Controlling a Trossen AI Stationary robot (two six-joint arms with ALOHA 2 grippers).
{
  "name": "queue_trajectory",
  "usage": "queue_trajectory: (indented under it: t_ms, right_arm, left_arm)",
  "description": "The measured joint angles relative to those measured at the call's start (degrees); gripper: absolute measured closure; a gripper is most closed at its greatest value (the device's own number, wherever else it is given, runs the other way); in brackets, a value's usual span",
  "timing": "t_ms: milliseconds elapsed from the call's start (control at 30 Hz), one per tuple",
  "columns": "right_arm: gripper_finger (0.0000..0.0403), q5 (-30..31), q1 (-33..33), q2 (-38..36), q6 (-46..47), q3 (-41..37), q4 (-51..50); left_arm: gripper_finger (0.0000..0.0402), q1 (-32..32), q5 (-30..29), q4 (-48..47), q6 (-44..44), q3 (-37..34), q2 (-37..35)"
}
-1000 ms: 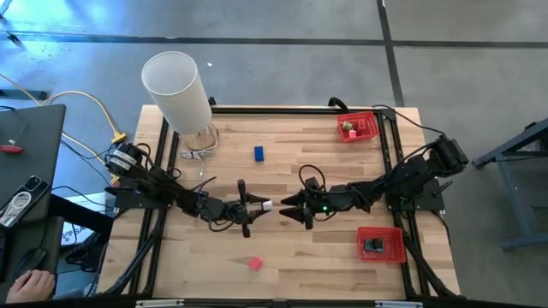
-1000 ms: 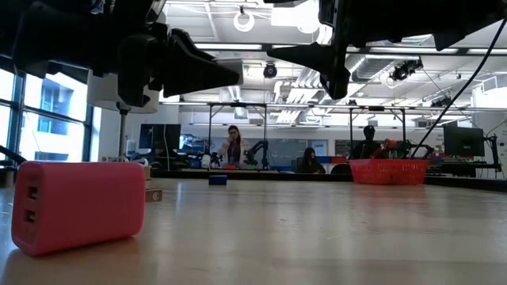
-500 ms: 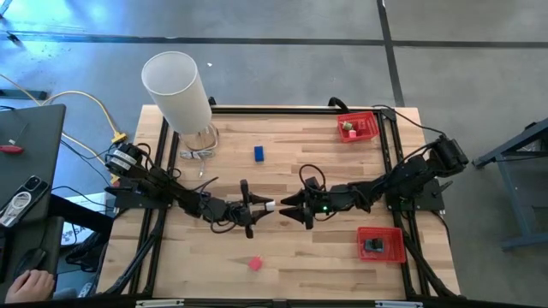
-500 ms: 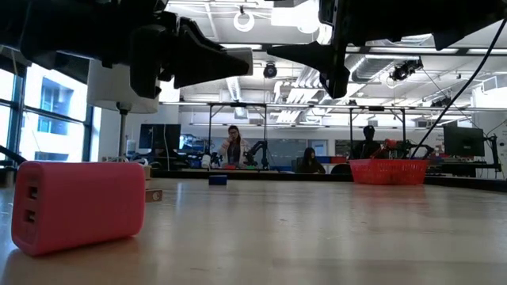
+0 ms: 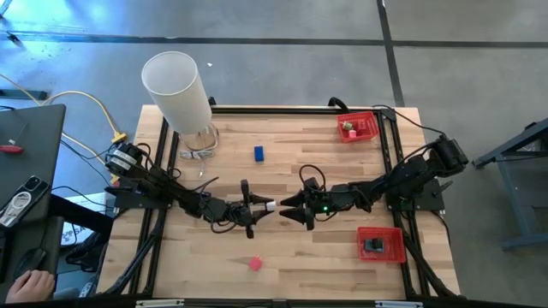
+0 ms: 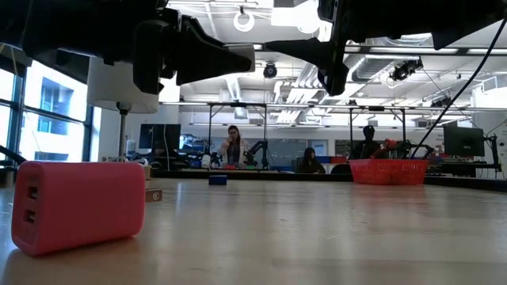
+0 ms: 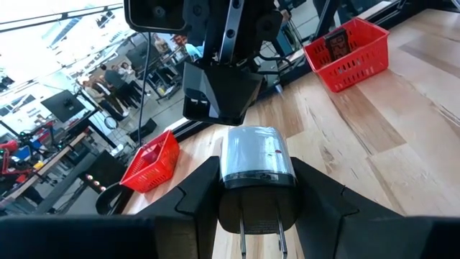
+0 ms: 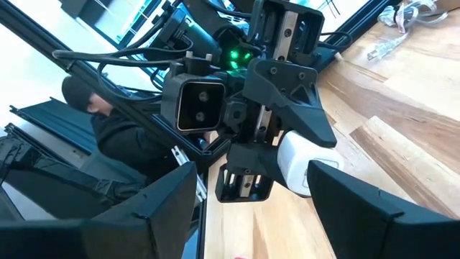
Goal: Pick & Place Office items
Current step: Put the white charger adapter into the top red basket
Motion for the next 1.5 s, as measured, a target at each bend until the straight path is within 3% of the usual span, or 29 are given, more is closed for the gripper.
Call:
queue_trajectory:
  t_ms: [1133,1500]
  right_arm:
    - [0.0149,0.5,-0.1,0.0,1.9,0.0,-7.0]
    - [0.0149,0.3,-0.4,0.0,-0.8,0.0,-2.1]
  left_arm:
    - [0.0270,-0.8,-1.8,-6.2,4.9,6.8,0.0]
    - [0.0270,-0.7,-1.2,-6.2,5.1,7.9,0.0]
